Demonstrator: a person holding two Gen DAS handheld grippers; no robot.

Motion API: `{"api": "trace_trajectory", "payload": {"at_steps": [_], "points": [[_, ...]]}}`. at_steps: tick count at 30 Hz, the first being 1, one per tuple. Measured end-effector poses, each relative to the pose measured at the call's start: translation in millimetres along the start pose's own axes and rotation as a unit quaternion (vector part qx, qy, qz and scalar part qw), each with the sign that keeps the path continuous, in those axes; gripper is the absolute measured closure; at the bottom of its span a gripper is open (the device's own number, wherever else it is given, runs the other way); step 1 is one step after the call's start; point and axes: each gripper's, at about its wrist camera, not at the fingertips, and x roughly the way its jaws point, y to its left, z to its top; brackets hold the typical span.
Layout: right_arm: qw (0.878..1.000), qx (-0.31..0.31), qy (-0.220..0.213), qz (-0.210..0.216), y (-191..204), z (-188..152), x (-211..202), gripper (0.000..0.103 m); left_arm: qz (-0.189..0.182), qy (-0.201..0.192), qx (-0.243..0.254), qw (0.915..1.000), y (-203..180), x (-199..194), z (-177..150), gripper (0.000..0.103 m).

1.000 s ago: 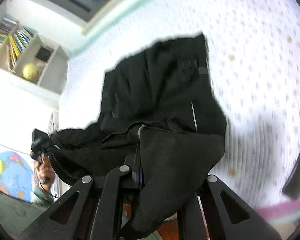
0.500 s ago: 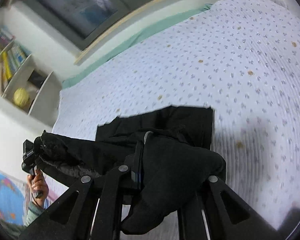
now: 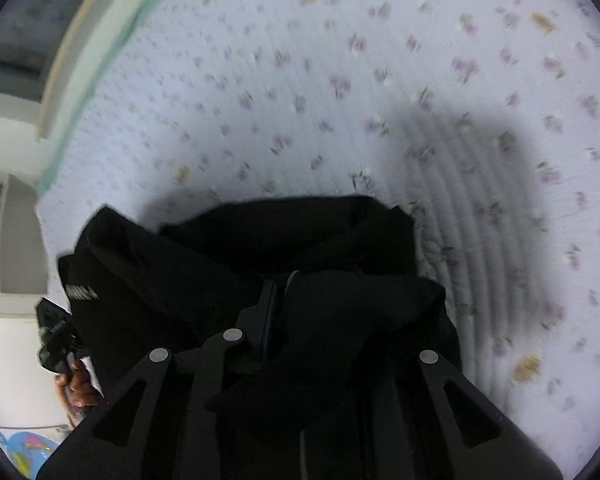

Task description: Fold large clothes

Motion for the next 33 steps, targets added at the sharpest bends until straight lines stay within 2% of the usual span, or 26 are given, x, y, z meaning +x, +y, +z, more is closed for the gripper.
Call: {"api": "trace_trajectory", "payload": {"at_steps": [4,7,9,10,11,12,13,14,16,18,19,22,23,27,29,33], "points": [[1.000,-0.006,0.006,-0.004,4.2,1.6,-1.5,0.087,0.006,0.010,0.025,0.9996,-5.3,-4.4,0.0,0.083],[1.000,-0.001,0.019,0.017,7.3,1.2,-23.6,0.075,0.012,0.015,0.061,0.9979,-18.1,-19.9,-3.1,0.081],[0.999,-0.004,0.022,0.037,7.2,1.4,-37.4,0.067,-0.001,0.011,0.092,0.9957,-29.8,-41.4,-9.1,0.076],[0.998,-0.010,0.017,0.057,8.7,-2.3,-54.6,0.064,-0.021,0.013,0.108,0.9938,-35.3,-57.7,-14.3,0.067],[0.998,-0.016,0.012,0.065,9.3,-4.8,-63.7,0.062,-0.039,0.017,0.114,0.9926,-37.9,-70.1,-17.8,0.053],[0.997,-0.024,0.006,0.075,9.7,-9.6,-77.7,0.059,-0.056,0.023,0.119,0.9911,-40.2,-84.1,-22.7,0.043],[0.996,-0.032,0.000,0.086,10.2,-16.4,-93.3,0.054,-0.065,0.022,0.123,0.9901,-41.7,-97.2,-27.4,0.029],[0.995,-0.037,-0.005,0.093,10.6,-21.7,-103.8,0.048,-0.072,0.014,0.131,0.9887,-43.5,-113.7,-33.2,0.025],[0.994,-0.054,-0.031,0.093,10.2,-38.3,-132.4,0.022,-0.087,-0.004,0.146,0.9854,-47.9,-143.3,-43.5,0.025],[0.992,-0.074,-0.055,0.082,11.0,-51.7,-152.4,0.018,-0.089,-0.020,0.161,0.9828,-51.9,-165.5,-49.1,0.024],[0.992,-0.084,-0.069,0.068,12.5,-54.9,-159.2,0.018,-0.072,-0.033,0.174,0.9816,-55.9,-172.2,-50.3,0.023],[0.990,-0.103,-0.092,0.020,13.2,-49.4,-162.3,0.018,0.001,-0.055,0.189,0.9805,-63.4,-160.7,-42.5,0.023],[0.990,-0.103,-0.094,0.019,13.0,-43.5,-158.3,0.018,0.017,-0.054,0.187,0.9808,-62.8,-149.8,-35.0,0.023],[0.990,-0.104,-0.093,0.004,2.0,-6.9,-126.4,0.018,0.037,-0.036,0.167,0.9846,-57.5,-100.2,-5.1,0.023],[0.990,-0.115,-0.079,-0.002,-4.9,14.1,-102.5,0.018,0.037,-0.018,0.161,0.9861,-52.0,-78.7,7.8,0.023],[0.990,-0.127,-0.050,-0.020,-16.4,33.6,-62.0,0.019,0.044,0.013,0.150,0.9877,-44.7,-44.4,28.1,0.023]]}}
